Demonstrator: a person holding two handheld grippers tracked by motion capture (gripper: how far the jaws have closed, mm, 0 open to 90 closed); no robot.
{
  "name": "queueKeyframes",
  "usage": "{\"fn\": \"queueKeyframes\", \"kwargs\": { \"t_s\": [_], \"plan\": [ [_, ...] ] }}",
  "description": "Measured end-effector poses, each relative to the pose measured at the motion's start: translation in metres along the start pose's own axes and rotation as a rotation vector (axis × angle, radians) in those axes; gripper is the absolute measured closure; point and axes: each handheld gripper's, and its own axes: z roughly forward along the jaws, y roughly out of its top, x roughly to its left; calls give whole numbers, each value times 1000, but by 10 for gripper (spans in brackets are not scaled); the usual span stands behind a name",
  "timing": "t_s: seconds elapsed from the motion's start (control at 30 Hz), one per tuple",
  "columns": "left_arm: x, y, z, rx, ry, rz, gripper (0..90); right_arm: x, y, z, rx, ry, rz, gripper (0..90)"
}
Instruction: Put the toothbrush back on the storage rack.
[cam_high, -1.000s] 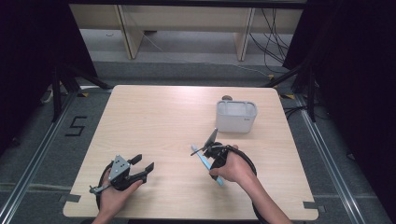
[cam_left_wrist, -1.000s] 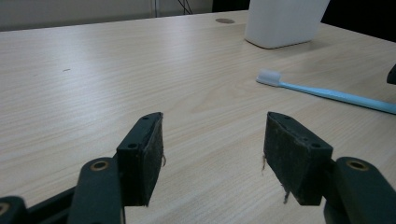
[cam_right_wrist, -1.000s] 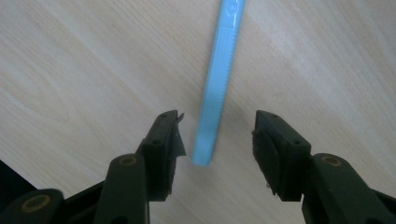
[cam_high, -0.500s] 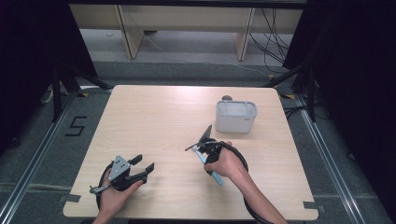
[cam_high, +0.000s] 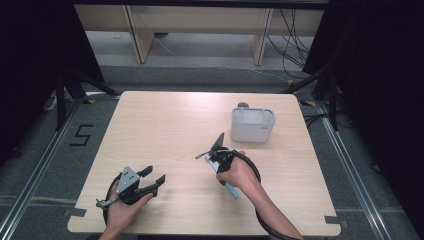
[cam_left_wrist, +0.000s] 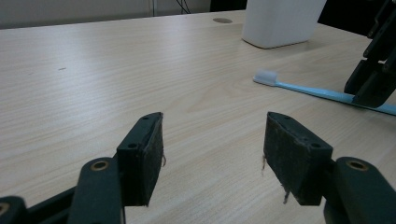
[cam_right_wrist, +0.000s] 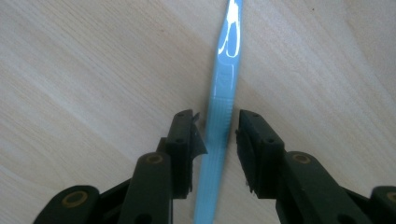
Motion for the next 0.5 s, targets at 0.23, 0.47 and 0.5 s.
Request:
{"fn": "queueKeyframes", "kwargs": {
  "t_s": [0.23,0.47,0.5],
  "plan": [
    [0,0,0,0,-1,-1,372,1,4,1,12,-16,21,704],
    [0,0,-1,12,5,3,373,4,6,2,31,-25,54,721],
    [0,0,-1,8,2,1,373,3,7,2,30,-29,40,726]
  ]
}}
